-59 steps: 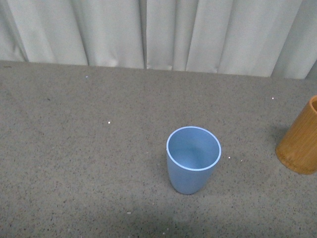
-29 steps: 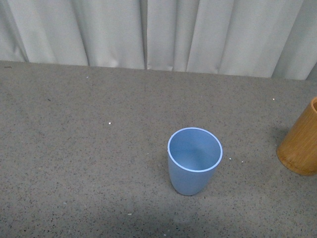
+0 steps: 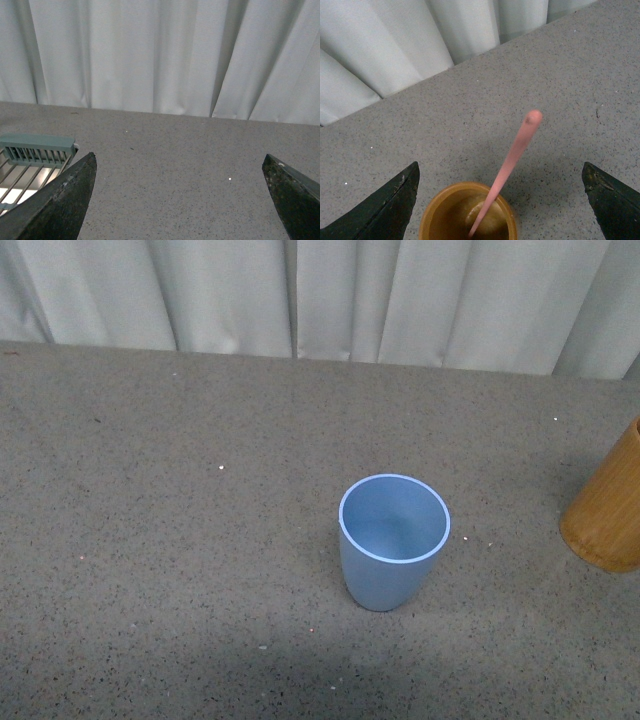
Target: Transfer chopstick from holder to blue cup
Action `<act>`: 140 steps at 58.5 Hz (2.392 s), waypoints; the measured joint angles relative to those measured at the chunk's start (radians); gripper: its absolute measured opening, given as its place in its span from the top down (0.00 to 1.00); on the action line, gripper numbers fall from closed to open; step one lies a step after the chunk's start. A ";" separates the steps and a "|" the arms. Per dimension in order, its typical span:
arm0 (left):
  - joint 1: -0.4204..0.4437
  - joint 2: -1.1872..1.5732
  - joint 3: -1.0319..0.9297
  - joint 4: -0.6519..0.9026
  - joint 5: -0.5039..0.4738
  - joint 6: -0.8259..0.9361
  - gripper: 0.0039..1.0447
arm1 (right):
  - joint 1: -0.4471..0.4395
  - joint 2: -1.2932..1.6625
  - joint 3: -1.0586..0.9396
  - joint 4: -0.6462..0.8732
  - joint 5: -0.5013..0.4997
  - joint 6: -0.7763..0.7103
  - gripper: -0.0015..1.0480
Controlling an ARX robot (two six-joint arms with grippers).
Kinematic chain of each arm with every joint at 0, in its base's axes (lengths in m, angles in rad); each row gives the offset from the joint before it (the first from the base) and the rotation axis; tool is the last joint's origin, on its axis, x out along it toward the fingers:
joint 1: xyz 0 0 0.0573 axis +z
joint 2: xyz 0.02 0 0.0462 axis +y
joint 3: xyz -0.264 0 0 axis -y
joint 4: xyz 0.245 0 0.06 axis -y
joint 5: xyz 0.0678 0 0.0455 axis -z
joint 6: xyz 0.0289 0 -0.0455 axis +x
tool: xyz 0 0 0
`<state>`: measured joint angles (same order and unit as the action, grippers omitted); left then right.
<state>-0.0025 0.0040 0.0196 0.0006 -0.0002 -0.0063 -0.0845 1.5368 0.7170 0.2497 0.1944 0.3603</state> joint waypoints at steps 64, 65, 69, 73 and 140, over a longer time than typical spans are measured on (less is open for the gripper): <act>0.000 0.000 0.000 0.000 0.000 0.000 0.06 | 0.050 0.208 0.039 0.114 0.100 0.030 0.75; 0.000 0.000 0.000 0.000 0.000 0.000 0.06 | 0.050 0.208 0.038 0.115 0.099 0.031 0.77; 0.000 0.000 0.000 0.000 0.000 0.000 0.06 | 0.045 0.208 0.032 0.124 0.087 0.032 0.87; 0.000 0.000 0.000 0.000 0.000 0.000 0.06 | 0.042 0.208 0.029 0.134 0.077 0.038 0.94; 0.000 0.000 0.000 0.000 0.000 0.000 0.06 | 0.042 -0.293 0.126 -0.032 -0.080 0.178 0.96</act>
<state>-0.0025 0.0040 0.0196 0.0006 -0.0002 -0.0063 -0.0429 1.2442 0.8425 0.2176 0.1143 0.5381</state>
